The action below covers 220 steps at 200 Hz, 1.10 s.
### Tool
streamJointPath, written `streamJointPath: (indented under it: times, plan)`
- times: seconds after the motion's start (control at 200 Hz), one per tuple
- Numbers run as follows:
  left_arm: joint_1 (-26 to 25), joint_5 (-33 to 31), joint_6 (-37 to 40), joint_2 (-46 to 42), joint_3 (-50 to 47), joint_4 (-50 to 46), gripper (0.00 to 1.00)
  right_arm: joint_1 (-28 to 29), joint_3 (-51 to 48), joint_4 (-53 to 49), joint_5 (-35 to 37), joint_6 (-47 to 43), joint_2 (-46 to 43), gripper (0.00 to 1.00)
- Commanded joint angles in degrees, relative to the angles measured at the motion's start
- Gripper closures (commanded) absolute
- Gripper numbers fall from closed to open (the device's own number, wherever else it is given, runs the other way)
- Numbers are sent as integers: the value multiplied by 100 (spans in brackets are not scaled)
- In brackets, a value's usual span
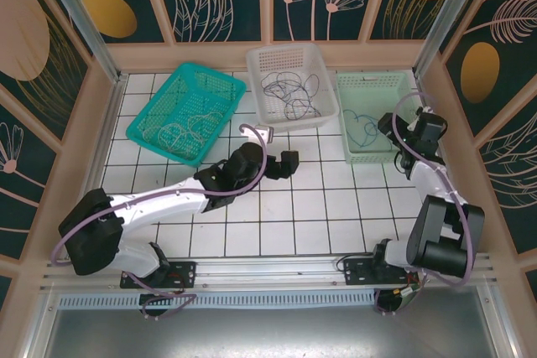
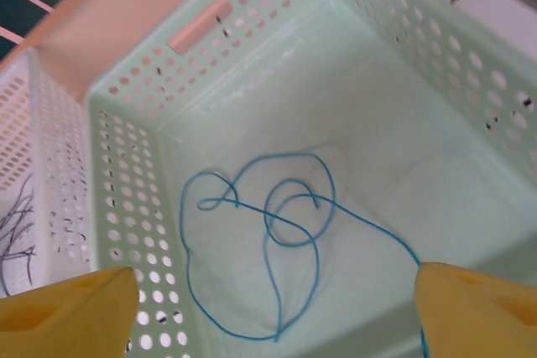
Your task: Untangle the cables
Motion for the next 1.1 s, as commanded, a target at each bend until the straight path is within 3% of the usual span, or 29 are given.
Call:
streamJointPath:
  times: [0.0, 0.255, 0.38, 0.621, 0.791, 0.951, 1.096]
  plan:
    - [59, -436, 46, -295, -115, -200, 1, 140, -187, 308, 519, -340, -430, 12]
    - [507, -1015, 450, -1286, -856, -136, 1, 914, -2002, 3146, 1533, -1178, -893, 9]
    - [915, -1205, 640, -1784, -1232, -153, 1, 1176, -2415, 4261, 1930, -1645, -346, 10]
    - [1260, -2518, 1457, -2679, -1590, -582, 1, 1385, -2769, 5845, 2056, -1805, 740, 12]
    - [2157, -2993, 2430, -3229, -2304, 136, 1, 1410, -2910, 6612, 2043, -1839, 1337, 13]
    - [3397, -2363, 3269, -3175, -3483, 1972, 1, 1324, -2831, 6466, 1844, -1801, 1339, 12]
    - [4399, -1116, 3107, -2512, -4160, 3503, 1, 1332, -2832, 6466, 1843, -1808, 1340, 10]
